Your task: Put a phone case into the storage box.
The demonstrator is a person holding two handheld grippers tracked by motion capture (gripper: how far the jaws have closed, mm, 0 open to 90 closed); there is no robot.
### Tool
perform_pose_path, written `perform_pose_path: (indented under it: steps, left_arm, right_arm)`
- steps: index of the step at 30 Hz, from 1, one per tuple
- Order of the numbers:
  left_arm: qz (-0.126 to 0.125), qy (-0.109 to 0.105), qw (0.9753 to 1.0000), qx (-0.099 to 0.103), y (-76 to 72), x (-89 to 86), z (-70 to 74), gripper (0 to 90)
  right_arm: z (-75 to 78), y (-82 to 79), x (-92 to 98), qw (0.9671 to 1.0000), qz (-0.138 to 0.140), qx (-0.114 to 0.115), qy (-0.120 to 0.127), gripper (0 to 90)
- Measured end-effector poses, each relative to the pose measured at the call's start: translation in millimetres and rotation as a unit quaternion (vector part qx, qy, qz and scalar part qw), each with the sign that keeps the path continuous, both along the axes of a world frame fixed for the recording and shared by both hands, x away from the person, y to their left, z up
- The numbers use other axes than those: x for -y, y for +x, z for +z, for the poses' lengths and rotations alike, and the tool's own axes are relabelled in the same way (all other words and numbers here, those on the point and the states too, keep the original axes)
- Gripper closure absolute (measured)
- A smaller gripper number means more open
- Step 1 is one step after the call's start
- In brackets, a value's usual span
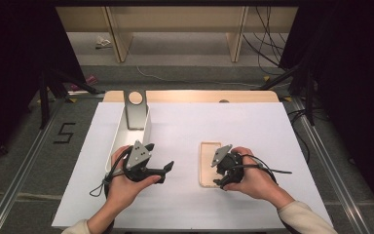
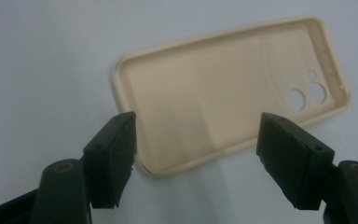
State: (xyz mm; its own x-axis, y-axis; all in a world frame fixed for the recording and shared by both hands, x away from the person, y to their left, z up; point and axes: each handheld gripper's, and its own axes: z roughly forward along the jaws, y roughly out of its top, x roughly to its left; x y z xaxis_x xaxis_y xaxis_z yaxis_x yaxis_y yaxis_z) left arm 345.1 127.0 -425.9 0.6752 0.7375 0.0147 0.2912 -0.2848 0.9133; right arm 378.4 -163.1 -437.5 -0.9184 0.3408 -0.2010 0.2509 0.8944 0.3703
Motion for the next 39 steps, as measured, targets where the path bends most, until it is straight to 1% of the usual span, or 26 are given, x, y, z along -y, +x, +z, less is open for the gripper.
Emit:
perform_pose_path:
  steps: [2,5,7,8,11,13,15,16,18,20,21,22,25,27,29,30,31,32,35,36,37,39]
  left_arm:
    - [0.000,0.000,1.0000,0.000,0.0,-0.1,-0.1,12.0]
    - [0.000,-0.001,1.0000,0.001,-0.4,-0.1,0.5,12.0]
    - [0.000,-0.002,1.0000,0.001,-0.7,0.0,0.8,12.0]
    - [-0.001,-0.001,1.0000,0.001,-0.7,0.1,0.7,12.0]
    - [-0.001,-0.001,1.0000,0.000,-0.5,0.3,0.3,12.1]
    - [-0.002,-0.001,1.0000,-0.001,-0.5,0.6,0.2,12.1]
    - [-0.003,0.000,1.0000,0.000,-0.7,0.8,0.4,12.1]
    - [-0.003,0.000,1.0000,0.000,-0.7,0.9,0.4,12.1]
    - [-0.003,-0.001,1.0000,-0.001,-0.7,1.1,0.1,12.1]
    - [-0.003,0.000,1.0000,-0.002,-0.7,1.0,0.0,12.1]
    - [-0.003,0.000,1.0000,-0.001,-0.7,1.0,0.0,12.1]
    - [-0.003,-0.001,1.0000,-0.001,-0.7,0.9,0.1,12.1]
    - [-0.004,-0.001,1.0000,-0.001,-0.7,1.1,0.1,12.1]
    - [-0.004,-0.001,1.0000,-0.002,-0.8,1.4,-0.2,12.1]
    - [-0.005,-0.001,1.0000,-0.002,-0.9,1.6,-0.3,12.1]
    - [-0.005,-0.001,1.0000,-0.002,-0.9,1.6,-0.3,12.1]
    - [-0.004,-0.001,1.0000,-0.002,-0.9,1.6,-0.3,12.1]
    - [-0.004,-0.001,1.0000,-0.003,-0.8,1.5,-0.3,12.1]
    - [-0.005,0.000,1.0000,-0.002,-0.8,1.5,-0.4,12.1]
    - [-0.005,0.000,1.0000,-0.002,-0.8,1.5,-0.4,12.1]
    - [-0.005,-0.001,1.0000,-0.002,-0.9,1.7,-0.4,12.1]
    - [-0.005,-0.001,1.0000,-0.003,-1.0,1.8,-0.4,12.1]
  right_arm:
    - [-1.7,-0.3,-7.3,0.9999,0.013,0.001,-0.009,30.3]
    - [-4.9,-0.4,-16.3,0.9993,0.028,-0.005,-0.025,30.6]
    - [-7.5,-0.4,-20.3,0.9983,0.042,-0.009,-0.040,31.7]
    - [-8.7,-0.9,-21.8,0.9979,0.044,-0.013,-0.047,32.1]
    - [-11.9,-1.0,-24.9,0.9959,0.056,-0.015,-0.069,34.2]
    - [-13.4,-1.3,-26.5,0.9948,0.060,-0.021,-0.080,36.5]
    - [-15.2,-0.6,-27.3,0.9935,0.068,-0.026,-0.087,38.3]
    - [-15.5,-0.9,-28.0,0.9928,0.069,-0.027,-0.094,38.9]
    - [-16.7,-1.2,-28.8,0.9921,0.071,-0.032,-0.099,40.1]
    - [-17.8,-0.7,-29.8,0.9907,0.077,-0.035,-0.106,42.1]
    - [-19.2,-0.2,-30.0,0.9908,0.082,-0.035,-0.102,43.3]
    - [-18.5,-0.1,-30.7,0.9900,0.082,-0.039,-0.107,44.4]
    - [-17.9,0.2,-32.3,0.9896,0.086,-0.042,-0.107,49.9]
    - [-18.1,0.3,-33.7,0.9891,0.088,-0.047,-0.109,52.6]
    - [-17.7,1.0,-34.8,0.9877,0.096,-0.051,-0.113,55.6]
    - [-17.3,0.6,-35.4,0.9869,0.097,-0.052,-0.118,57.8]
    - [-17.6,-0.2,-35.8,0.9872,0.094,-0.058,-0.114,59.6]
    - [-17.5,0.0,-35.9,0.9866,0.100,-0.057,-0.116,61.4]
    - [-17.4,-1.4,-36.6,0.9854,0.105,-0.066,-0.117,66.6]
    - [-17.6,-1.5,-36.9,0.9851,0.109,-0.064,-0.117,68.0]
    - [-17.0,-1.8,-37.5,0.9842,0.111,-0.063,-0.123,69.2]
    - [-17.1,-2.4,-38.1,0.9838,0.113,-0.067,-0.122,71.4]
